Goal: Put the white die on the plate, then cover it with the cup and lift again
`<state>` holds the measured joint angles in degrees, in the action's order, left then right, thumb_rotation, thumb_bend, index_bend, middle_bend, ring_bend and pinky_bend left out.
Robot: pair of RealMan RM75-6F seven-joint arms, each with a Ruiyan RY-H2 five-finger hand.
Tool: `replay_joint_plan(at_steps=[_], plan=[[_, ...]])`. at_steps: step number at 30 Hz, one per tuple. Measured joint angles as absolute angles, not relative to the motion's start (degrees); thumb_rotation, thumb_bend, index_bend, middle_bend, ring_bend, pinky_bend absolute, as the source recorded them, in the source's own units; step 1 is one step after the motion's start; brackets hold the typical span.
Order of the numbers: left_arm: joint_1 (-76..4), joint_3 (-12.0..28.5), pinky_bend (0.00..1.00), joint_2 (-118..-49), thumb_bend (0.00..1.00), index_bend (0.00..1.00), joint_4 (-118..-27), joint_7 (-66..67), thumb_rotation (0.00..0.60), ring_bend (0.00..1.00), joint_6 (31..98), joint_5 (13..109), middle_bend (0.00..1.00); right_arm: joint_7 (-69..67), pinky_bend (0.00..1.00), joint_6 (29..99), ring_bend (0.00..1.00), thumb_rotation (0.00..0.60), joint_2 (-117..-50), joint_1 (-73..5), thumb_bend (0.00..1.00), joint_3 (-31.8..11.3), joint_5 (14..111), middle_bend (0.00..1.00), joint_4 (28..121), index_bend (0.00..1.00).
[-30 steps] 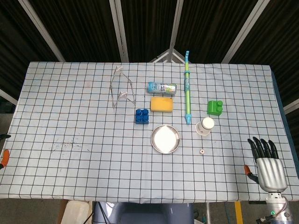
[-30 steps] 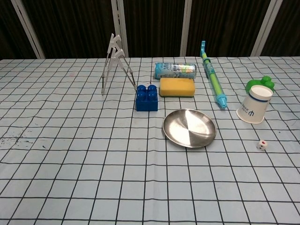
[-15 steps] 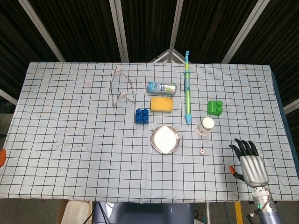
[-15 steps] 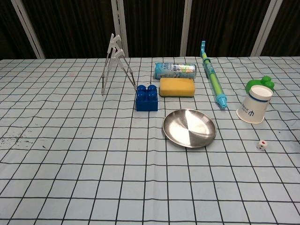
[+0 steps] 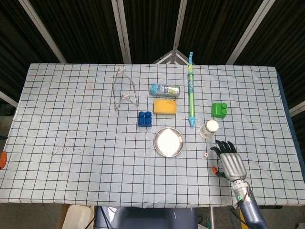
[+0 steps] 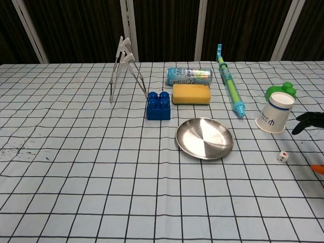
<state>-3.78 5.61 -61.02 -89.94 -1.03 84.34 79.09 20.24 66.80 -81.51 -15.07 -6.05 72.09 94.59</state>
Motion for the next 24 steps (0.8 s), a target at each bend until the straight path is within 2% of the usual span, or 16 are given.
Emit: replay_joint_plan(at_steps=[4, 17, 24], plan=[[-3.9, 5.6, 0.12, -61.1, 0.70, 0.28, -89.9, -0.6, 0.600, 0.00, 84.0, 78.9, 0.00, 22.0, 0.00, 66.6, 0.09, 0.600, -82.8, -15.9, 0.32, -6.9, 70.3, 0.10, 94.2, 0.34], [-4.2, 5.6, 0.12, -61.5, 0.70, 0.28, -90.0, 0.7, 0.600, 0.00, 83.7, 78.6, 0.00, 23.9, 0.00, 64.5, 0.09, 0.600, -85.8, -18.6, 0.32, -7.7, 67.6, 0.10, 91.0, 0.35], [-4.3, 5.7, 0.12, -61.6, 0.70, 0.28, -90.0, 1.0, 0.600, 0.00, 83.6, 78.2, 0.00, 24.1, 0.00, 63.8, 0.10, 0.600, -86.9, -19.6, 0.32, -7.6, 67.2, 0.10, 89.3, 0.39]])
